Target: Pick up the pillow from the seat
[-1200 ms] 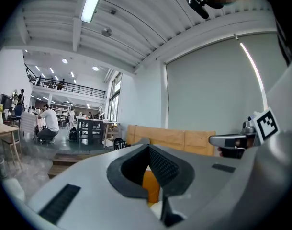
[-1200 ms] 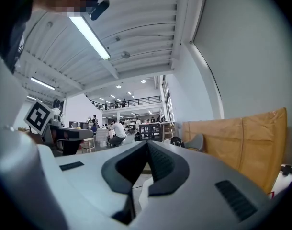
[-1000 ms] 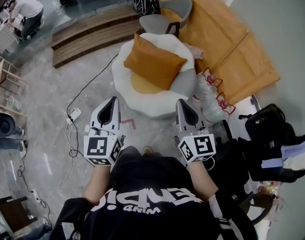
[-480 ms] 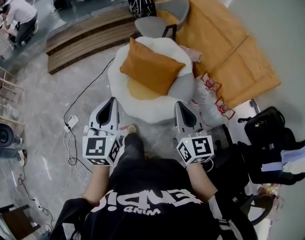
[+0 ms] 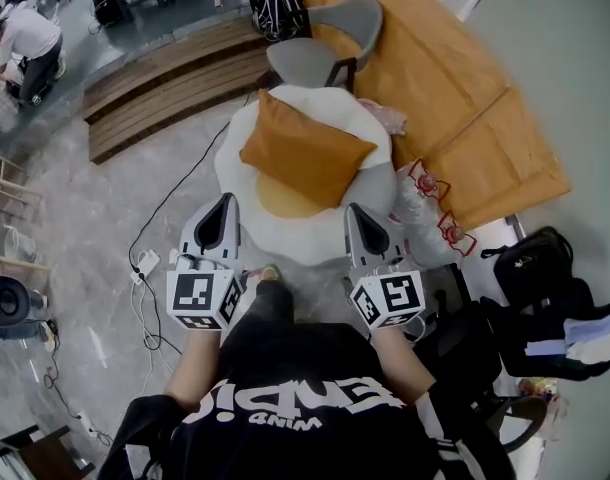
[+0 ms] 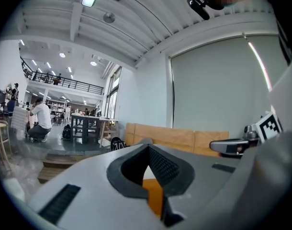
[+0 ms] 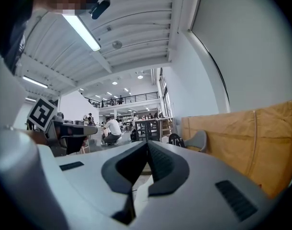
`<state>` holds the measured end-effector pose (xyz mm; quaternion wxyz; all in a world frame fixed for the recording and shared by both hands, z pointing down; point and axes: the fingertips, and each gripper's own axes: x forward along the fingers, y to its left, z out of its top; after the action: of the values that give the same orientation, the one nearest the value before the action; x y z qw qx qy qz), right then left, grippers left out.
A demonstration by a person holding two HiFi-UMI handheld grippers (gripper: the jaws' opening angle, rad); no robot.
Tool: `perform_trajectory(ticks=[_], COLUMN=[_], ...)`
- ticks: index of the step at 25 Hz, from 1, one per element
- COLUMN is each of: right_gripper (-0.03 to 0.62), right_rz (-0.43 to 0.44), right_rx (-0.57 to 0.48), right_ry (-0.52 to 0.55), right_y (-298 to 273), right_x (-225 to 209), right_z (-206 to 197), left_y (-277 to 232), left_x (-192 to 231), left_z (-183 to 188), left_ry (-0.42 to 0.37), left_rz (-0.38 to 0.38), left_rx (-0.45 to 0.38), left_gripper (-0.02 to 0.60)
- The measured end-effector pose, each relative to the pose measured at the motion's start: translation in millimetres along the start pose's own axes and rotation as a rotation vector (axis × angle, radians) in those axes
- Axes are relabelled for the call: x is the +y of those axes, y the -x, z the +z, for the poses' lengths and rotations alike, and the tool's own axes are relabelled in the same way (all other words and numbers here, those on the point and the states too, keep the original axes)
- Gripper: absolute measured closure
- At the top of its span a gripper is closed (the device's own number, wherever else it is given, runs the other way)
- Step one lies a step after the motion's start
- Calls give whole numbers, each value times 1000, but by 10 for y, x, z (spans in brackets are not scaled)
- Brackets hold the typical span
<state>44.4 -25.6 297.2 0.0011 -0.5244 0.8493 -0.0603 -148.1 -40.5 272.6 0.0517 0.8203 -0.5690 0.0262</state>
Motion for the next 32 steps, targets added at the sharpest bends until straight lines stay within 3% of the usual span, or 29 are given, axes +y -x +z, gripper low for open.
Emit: perform_trajectory(ticks=[7,16,24,32], right_gripper=[573,572,574,573], right_rz=[-48,-111,-115,-92], right_rx=[-22,-68,-108,-75], right_ry=[12,10,13,10], right_y=[-774,-1251,-1484,-1708], right_x=[-133,-303,-431,-488], right_z=[161,282,428,389], left_y=[-746,-1365,-1618,-1822], left_x=[465,720,806,935], left_z=[80,217,346,261], left_ry=[0,-9,-19,-21], left_rz=[-54,-137,-138,-115], left_rx=[10,-2,-26,-16], left_gripper=[572,572,572,572])
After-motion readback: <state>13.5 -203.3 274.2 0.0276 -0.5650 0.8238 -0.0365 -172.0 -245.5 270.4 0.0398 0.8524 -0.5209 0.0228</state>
